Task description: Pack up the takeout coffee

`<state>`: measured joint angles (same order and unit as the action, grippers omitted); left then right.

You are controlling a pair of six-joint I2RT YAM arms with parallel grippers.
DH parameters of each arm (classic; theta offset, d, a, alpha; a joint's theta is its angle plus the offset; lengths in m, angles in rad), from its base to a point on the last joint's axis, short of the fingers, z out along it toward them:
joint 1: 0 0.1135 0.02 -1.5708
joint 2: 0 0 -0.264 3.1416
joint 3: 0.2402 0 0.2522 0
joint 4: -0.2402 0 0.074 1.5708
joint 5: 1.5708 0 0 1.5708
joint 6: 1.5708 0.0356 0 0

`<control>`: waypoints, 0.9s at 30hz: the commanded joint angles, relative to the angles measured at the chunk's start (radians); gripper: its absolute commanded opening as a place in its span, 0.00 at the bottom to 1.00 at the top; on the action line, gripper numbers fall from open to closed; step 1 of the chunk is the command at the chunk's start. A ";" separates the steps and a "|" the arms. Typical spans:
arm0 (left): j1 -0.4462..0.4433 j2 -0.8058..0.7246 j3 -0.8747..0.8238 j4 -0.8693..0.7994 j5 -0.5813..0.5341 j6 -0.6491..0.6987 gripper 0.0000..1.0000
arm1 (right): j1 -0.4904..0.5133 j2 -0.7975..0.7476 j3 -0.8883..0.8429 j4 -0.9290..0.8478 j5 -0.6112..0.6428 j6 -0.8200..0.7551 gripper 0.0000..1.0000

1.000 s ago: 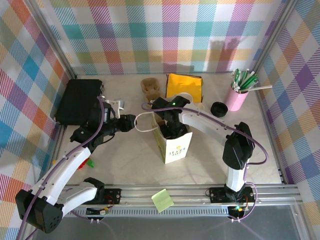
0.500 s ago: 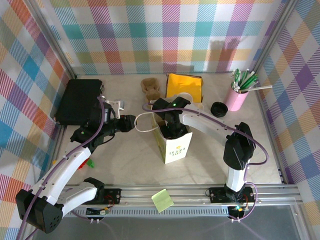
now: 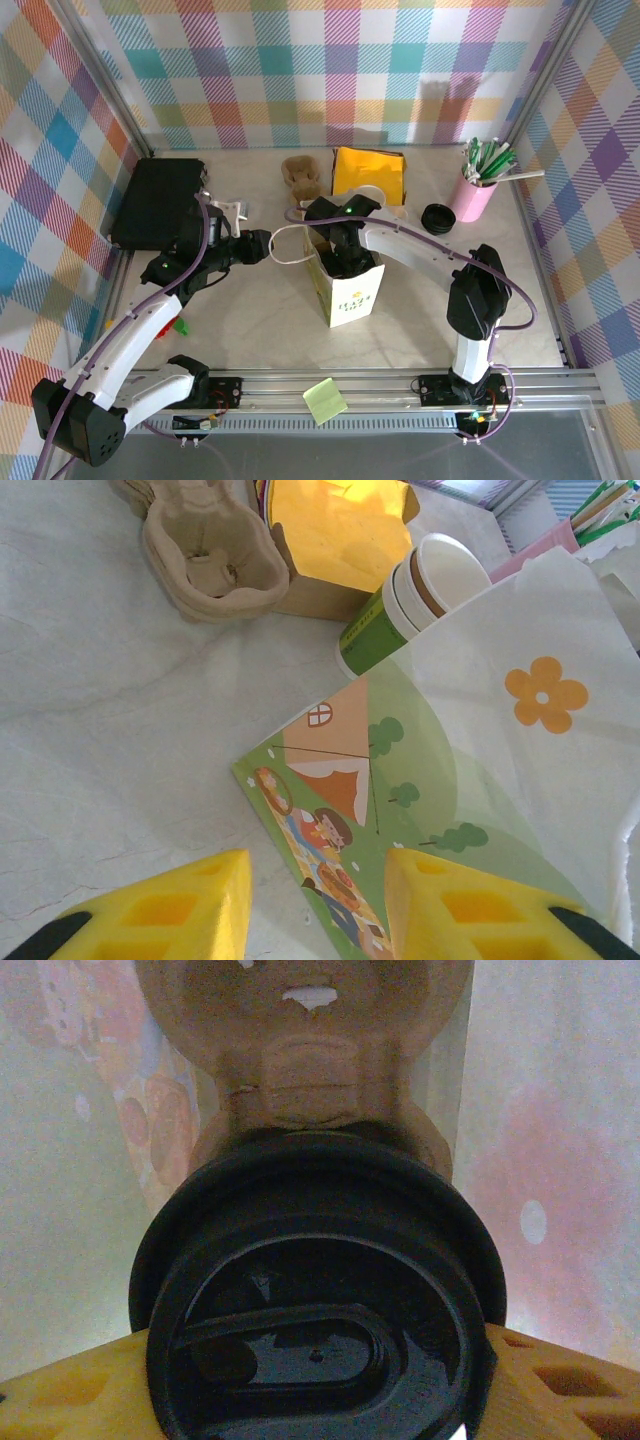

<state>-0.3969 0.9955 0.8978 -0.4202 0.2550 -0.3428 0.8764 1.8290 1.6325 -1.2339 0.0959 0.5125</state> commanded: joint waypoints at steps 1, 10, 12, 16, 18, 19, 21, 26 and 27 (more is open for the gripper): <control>-0.002 0.010 -0.001 -0.009 -0.007 0.021 0.39 | 0.008 0.006 -0.028 0.001 -0.024 0.009 0.57; -0.002 0.015 0.000 -0.007 -0.005 0.021 0.40 | 0.009 0.013 -0.023 0.001 -0.024 0.006 0.57; -0.001 0.017 0.001 -0.006 -0.007 0.021 0.40 | 0.009 0.016 -0.023 0.001 -0.023 0.004 0.57; -0.001 0.020 0.003 -0.007 -0.007 0.022 0.40 | 0.009 0.019 -0.022 0.001 -0.024 0.004 0.57; -0.002 0.019 0.006 -0.006 -0.005 0.021 0.40 | 0.009 0.022 -0.025 0.002 -0.022 0.002 0.57; -0.002 0.019 0.005 -0.006 -0.005 0.021 0.40 | 0.009 0.023 -0.025 0.004 -0.022 0.002 0.57; -0.002 0.020 0.006 -0.008 -0.006 0.023 0.40 | 0.009 0.027 -0.028 0.005 -0.024 0.001 0.57; -0.002 0.018 0.007 -0.011 -0.007 0.025 0.40 | 0.009 0.028 -0.047 0.019 -0.028 0.005 0.57; -0.002 0.016 0.006 -0.014 -0.007 0.026 0.40 | 0.009 0.027 -0.051 0.021 -0.030 0.006 0.57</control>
<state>-0.3969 1.0126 0.8978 -0.4202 0.2512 -0.3424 0.8764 1.8290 1.6196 -1.2209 0.0956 0.5125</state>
